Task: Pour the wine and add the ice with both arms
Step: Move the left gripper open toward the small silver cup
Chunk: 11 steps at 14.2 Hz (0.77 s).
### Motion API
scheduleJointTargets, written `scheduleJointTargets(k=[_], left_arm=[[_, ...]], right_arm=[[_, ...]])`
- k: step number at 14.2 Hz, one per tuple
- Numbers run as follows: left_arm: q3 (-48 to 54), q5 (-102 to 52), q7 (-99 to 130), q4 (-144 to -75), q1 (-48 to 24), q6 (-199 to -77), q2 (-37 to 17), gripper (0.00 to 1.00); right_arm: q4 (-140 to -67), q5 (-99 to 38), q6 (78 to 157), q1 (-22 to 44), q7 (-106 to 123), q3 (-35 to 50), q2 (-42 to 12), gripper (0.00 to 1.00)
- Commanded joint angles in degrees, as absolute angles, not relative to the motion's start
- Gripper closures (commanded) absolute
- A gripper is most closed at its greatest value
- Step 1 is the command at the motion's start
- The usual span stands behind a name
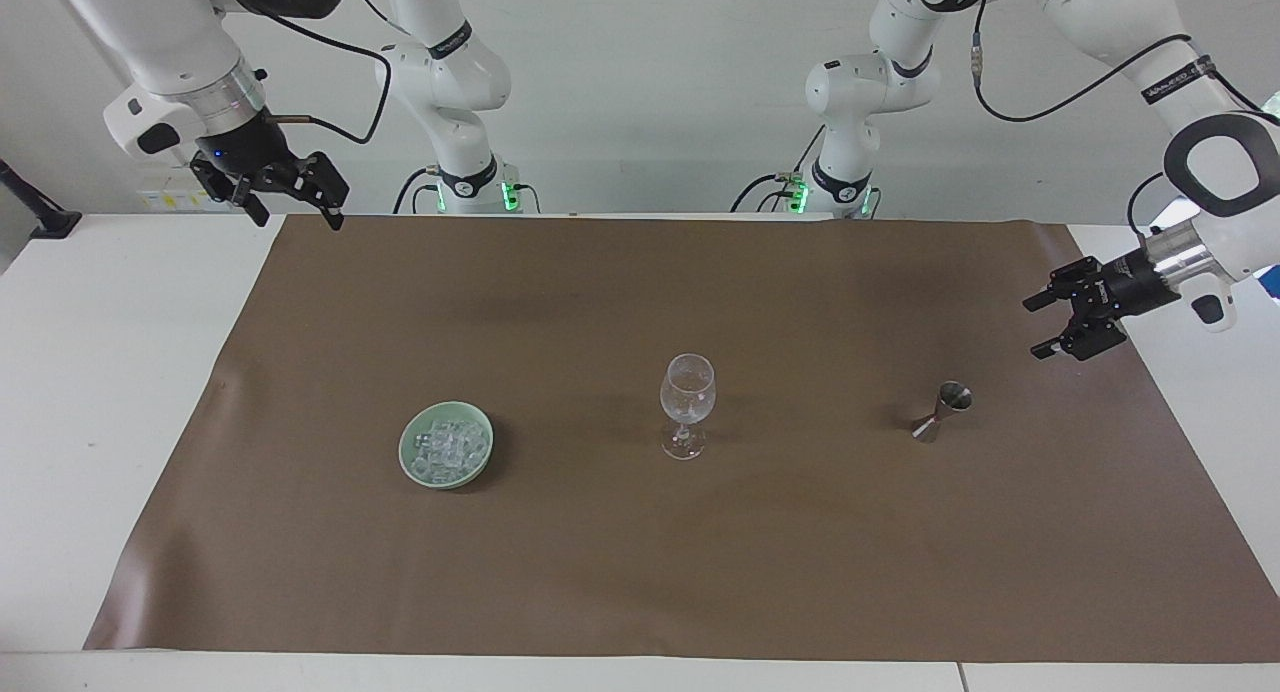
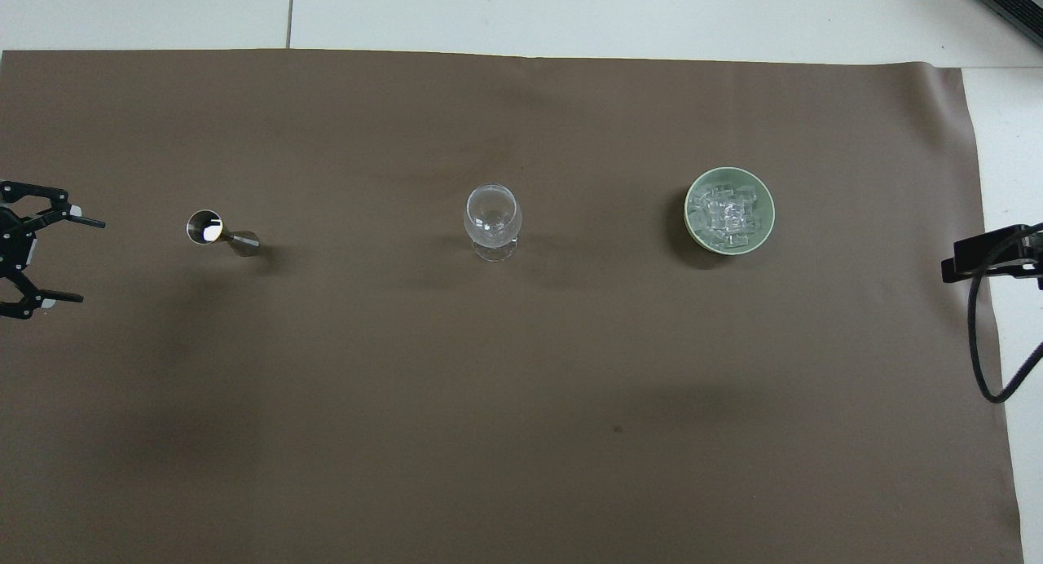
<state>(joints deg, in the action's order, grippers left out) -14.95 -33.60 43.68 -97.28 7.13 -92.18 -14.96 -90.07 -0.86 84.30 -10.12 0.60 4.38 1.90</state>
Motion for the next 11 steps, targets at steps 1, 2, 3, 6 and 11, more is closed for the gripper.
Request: scheduleJointTargets(k=[1,2,3,6,11], left_arm=[[-15.03,-37.52,45.70,-99.04,8.44,-93.51,-16.61,0.00],[-15.03,-39.18,46.75,-100.01,8.61,-94.39,-16.61,0.00],[-15.03,-40.50,47.98,-100.98,8.79,-95.00,-16.61,0.00],[-15.03,-45.51,52.11,-102.04,9.23,-96.24,-17.48,0.00],[-14.86,-52.37,52.03,-102.04,13.35,-95.54,-23.19,0.00]], right_arm=[[-90.62,-1.05,85.17,-10.46,2.11,4.57,2.37,0.00],[-90.62,-1.05,85.17,-10.46,2.11,4.57,2.37,0.00],[-90.62,-1.05,85.17,-10.46,2.11,4.57,2.37,0.00],[-90.62,-1.05,85.17,-10.46,2.11,4.57,2.37,0.00],[-90.62,-1.05,85.17,-10.46,2.11,4.57,2.37,0.00]])
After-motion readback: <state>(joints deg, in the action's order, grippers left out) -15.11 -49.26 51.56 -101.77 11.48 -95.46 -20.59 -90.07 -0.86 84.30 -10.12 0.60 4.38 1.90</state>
